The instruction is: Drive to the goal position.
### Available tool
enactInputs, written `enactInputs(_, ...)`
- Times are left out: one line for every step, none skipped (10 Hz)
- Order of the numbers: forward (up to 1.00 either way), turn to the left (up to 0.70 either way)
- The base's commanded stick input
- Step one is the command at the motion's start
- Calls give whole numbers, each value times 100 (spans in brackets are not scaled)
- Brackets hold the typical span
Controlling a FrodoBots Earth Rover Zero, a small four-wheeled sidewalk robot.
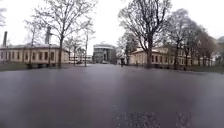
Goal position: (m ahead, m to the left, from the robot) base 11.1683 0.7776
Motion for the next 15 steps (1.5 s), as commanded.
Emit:
enactInputs(85,0)
enactInputs(85,0)
enactInputs(85,0)
enactInputs(85,0)
enactInputs(85,0)
enactInputs(85,0)
enactInputs(85,0)
enactInputs(85,0)
enactInputs(85,0)
enactInputs(85,0)
enactInputs(85,0)
enactInputs(85,0)
enactInputs(85,0)
enactInputs(85,0)
enactInputs(85,27)
